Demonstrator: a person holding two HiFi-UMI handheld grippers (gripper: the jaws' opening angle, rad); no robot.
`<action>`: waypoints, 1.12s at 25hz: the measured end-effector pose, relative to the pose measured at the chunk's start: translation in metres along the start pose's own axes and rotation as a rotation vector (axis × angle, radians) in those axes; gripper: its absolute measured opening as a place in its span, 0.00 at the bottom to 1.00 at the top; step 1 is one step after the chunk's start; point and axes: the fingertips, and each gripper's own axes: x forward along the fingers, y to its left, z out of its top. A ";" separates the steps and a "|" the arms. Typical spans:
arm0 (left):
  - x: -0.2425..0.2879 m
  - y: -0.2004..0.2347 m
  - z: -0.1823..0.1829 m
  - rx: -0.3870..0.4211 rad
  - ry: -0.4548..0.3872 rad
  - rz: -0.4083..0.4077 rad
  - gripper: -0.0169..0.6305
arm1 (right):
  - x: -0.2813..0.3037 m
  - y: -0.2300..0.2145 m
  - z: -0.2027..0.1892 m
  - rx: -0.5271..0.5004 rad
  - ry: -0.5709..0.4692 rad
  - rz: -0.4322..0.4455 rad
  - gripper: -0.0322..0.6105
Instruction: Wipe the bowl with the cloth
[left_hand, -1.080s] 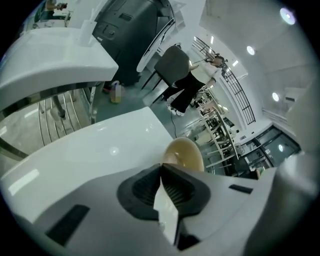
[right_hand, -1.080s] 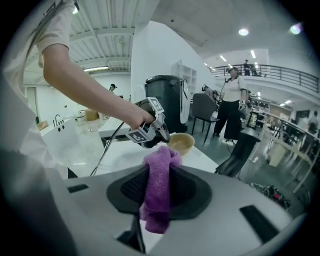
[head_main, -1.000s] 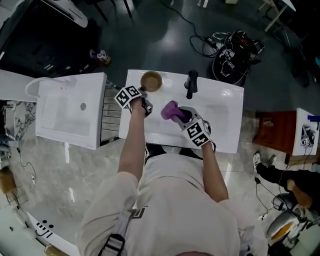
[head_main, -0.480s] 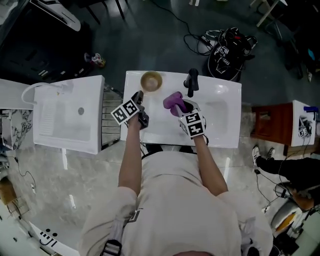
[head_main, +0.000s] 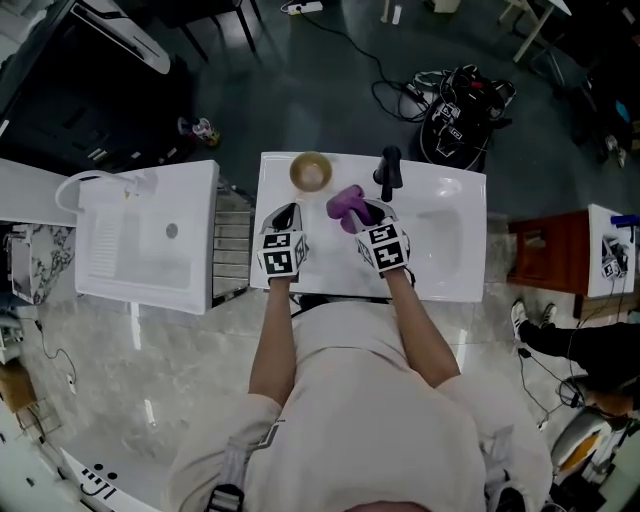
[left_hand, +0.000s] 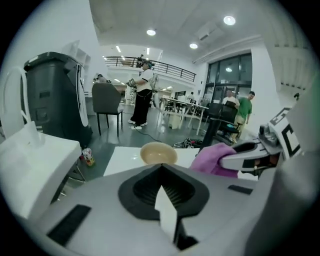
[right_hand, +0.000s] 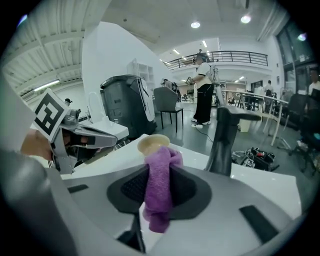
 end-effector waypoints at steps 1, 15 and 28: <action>-0.001 -0.002 0.000 -0.012 -0.011 -0.006 0.04 | 0.001 0.001 0.000 0.000 0.000 0.009 0.19; 0.000 0.003 0.002 0.045 -0.002 -0.011 0.04 | 0.005 -0.001 0.005 -0.036 0.005 0.003 0.19; 0.003 0.017 -0.004 0.036 0.019 0.032 0.04 | 0.014 0.004 0.004 -0.087 0.041 -0.006 0.19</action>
